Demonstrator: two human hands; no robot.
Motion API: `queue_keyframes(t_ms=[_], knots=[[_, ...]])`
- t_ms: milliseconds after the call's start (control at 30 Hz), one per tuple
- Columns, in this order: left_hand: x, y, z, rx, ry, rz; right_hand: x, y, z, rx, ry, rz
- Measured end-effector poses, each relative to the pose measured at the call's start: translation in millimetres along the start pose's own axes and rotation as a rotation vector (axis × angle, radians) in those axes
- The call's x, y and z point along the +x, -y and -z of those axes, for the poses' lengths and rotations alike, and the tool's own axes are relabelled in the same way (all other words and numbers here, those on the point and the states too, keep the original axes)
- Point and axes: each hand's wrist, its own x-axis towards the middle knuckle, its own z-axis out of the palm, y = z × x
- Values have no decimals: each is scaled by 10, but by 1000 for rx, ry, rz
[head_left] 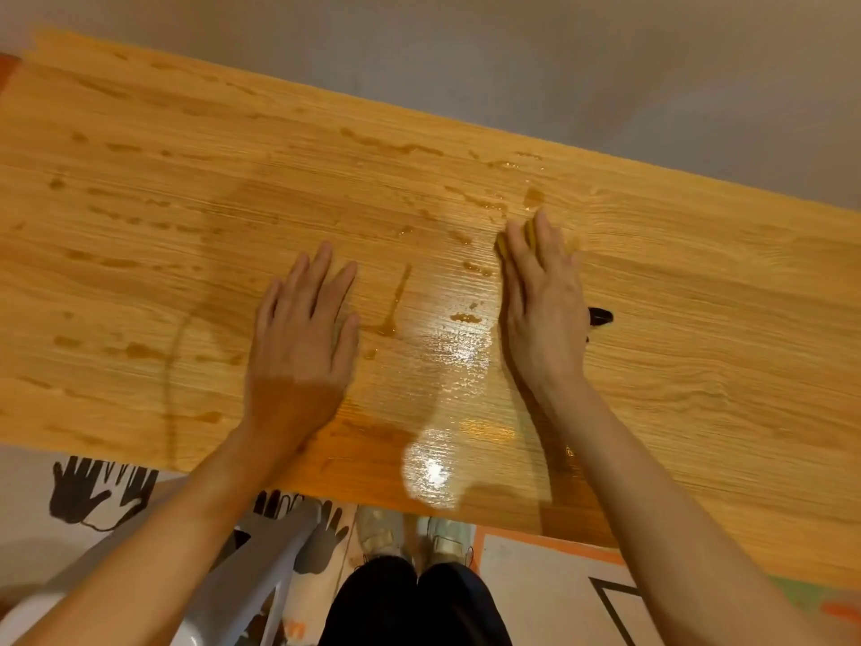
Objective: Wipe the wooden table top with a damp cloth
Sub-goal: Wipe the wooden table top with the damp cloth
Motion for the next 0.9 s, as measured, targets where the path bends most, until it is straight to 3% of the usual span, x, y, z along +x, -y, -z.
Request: queue_keyframes(t_ms=[167, 233, 300, 433, 533, 700, 800, 900], knots=[[-26, 11, -35, 3, -20, -3, -1351, 251, 39, 4, 181, 260], [10, 13, -34, 5, -23, -2, -1343, 239, 47, 19, 214, 337], [46, 15, -28, 18, -14, 2, -896, 262, 32, 15, 228, 323], [53, 17, -28, 22, -16, -4, 155, 376, -151, 19, 56, 107], [26, 21, -38, 15, -8, -9, -148, 464, -220, 12, 54, 80], [6, 11, -49, 9, -2, 5, -1372, 540, -136, 7, 150, 245], [30, 23, -32, 19, 12, 8, -862, 606, -174, -2, 174, 237], [27, 36, -27, 31, 17, 8, 9, 727, -348, -2, 78, 111]])
